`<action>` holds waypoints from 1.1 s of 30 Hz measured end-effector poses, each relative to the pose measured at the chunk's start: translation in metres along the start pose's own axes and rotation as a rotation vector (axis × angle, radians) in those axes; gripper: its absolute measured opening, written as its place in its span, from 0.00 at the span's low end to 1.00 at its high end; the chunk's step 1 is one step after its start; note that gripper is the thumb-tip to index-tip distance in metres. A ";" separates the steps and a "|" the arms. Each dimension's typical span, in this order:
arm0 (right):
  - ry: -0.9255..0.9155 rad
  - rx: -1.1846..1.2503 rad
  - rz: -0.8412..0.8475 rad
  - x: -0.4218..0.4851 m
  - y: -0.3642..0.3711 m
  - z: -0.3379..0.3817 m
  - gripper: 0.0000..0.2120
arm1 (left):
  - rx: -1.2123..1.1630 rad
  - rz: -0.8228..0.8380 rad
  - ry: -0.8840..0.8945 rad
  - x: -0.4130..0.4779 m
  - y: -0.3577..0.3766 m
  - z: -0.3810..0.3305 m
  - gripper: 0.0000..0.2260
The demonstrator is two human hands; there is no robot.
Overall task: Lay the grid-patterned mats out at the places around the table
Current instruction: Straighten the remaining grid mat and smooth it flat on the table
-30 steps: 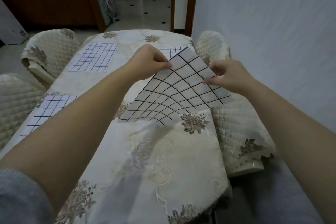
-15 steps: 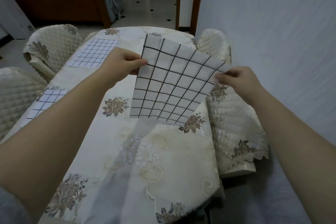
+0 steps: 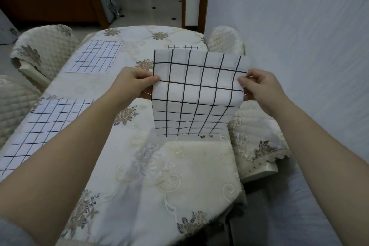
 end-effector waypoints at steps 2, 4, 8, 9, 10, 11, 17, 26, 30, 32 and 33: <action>0.021 -0.014 0.004 -0.002 0.000 -0.001 0.11 | 0.000 0.018 -0.017 -0.002 0.002 0.004 0.04; 0.041 0.002 0.013 -0.003 -0.002 -0.001 0.11 | -0.011 0.044 -0.035 -0.003 0.004 0.006 0.05; 0.096 0.046 0.045 -0.001 -0.002 -0.002 0.09 | -0.037 0.089 -0.053 -0.003 0.006 0.008 0.05; 0.109 0.051 0.055 0.000 -0.002 -0.002 0.09 | -0.039 0.090 -0.058 -0.001 0.006 0.009 0.05; 0.126 0.054 0.063 0.002 -0.001 -0.004 0.09 | -0.037 0.091 -0.067 0.000 0.007 0.011 0.05; 0.150 0.058 0.072 0.004 0.000 -0.007 0.09 | -0.032 0.096 -0.080 0.003 0.008 0.014 0.06; 0.311 -0.042 0.119 0.023 0.009 -0.049 0.11 | -0.021 0.123 -0.225 0.016 0.020 0.057 0.10; 0.510 -0.215 0.154 0.051 0.028 -0.134 0.07 | -0.088 0.120 -0.453 0.042 0.037 0.132 0.06; 0.542 -0.273 0.132 0.060 0.036 -0.155 0.08 | -0.095 0.115 -0.512 0.057 0.041 0.158 0.06; 0.544 -0.278 0.112 0.067 0.039 -0.165 0.08 | -0.097 0.096 -0.522 0.066 0.042 0.167 0.06; 0.546 -0.279 0.105 0.071 0.040 -0.170 0.09 | -0.097 0.088 -0.527 0.071 0.043 0.171 0.06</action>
Point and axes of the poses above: each hand's wrist, its own x-axis towards the middle knuckle, its own y-axis out of the palm, z = x × y, the point moved 7 cm from there along x, towards the middle knuckle, and after that the axes turned 1 degree about -x, right-handed, at the moved point
